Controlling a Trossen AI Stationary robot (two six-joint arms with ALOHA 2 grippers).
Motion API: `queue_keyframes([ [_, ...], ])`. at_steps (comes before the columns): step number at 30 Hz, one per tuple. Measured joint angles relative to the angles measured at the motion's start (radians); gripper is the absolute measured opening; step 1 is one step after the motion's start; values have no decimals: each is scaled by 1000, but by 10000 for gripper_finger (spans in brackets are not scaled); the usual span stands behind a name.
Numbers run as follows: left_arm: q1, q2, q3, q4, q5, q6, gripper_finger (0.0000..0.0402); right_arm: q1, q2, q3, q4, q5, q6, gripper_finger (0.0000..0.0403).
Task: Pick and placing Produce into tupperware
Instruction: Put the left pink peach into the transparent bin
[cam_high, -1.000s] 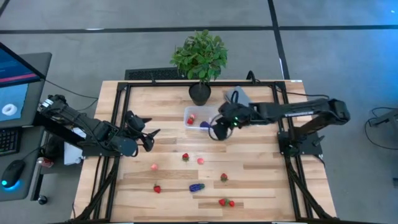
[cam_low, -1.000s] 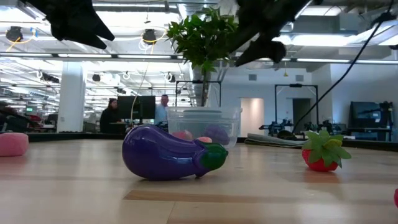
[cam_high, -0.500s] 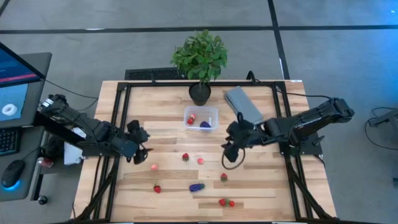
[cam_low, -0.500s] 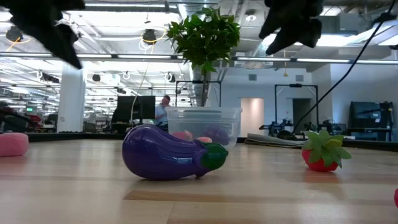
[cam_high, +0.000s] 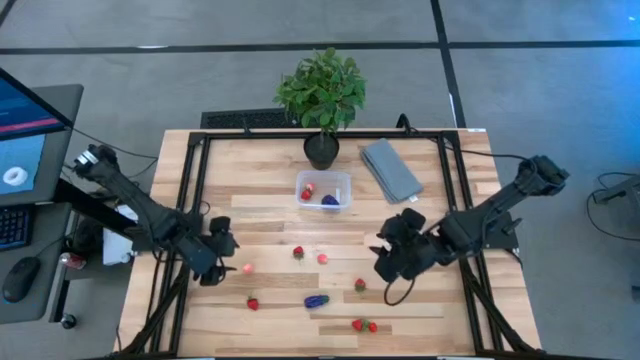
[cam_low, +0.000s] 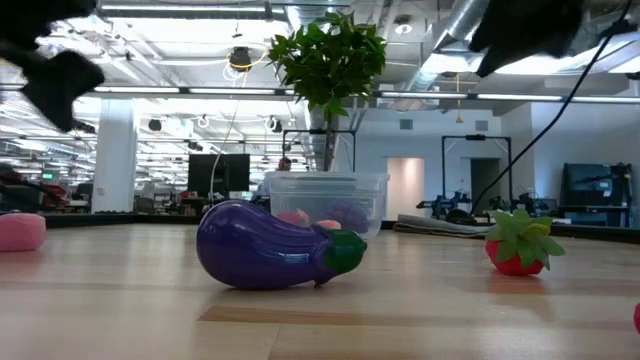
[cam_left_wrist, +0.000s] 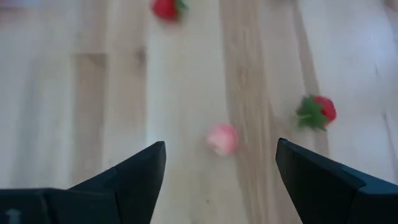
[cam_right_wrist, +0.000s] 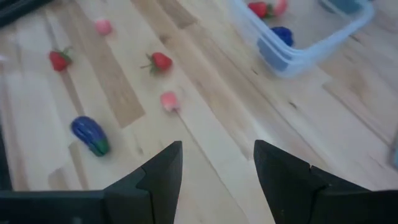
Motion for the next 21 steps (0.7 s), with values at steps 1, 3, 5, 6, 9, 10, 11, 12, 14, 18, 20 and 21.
queue_keyframes([
  [1,-4,12,-15,20,0,-9,294,16,0,0,-13,19,26,221],
  [3,-10,39,-32,45,-29,-33,294,47,0,0,-47,45,82,221],
  [5,-12,68,-40,71,-70,-43,294,76,0,0,-71,60,137,220],
  [6,-12,82,-48,97,-82,-40,294,88,0,0,-85,62,160,220],
  [9,-12,135,-81,200,-72,-1,294,118,0,0,-124,65,227,220],
  [10,-12,160,-90,233,-56,9,294,127,0,0,-137,66,248,220],
  [11,-12,183,-95,254,-44,16,294,135,0,0,-147,67,269,220],
  [12,-12,208,-96,263,-37,20,294,143,0,0,-153,69,288,220],
  [14,-12,255,-96,285,-29,22,294,163,0,0,-162,82,322,220],
  [18,-12,329,-96,326,-29,25,294,195,0,0,-171,108,375,220],
  [20,-12,364,-96,337,-27,26,294,203,0,0,-174,111,394,220],
  [21,-11,384,-96,342,-19,27,294,205,0,0,-179,111,402,220],
])
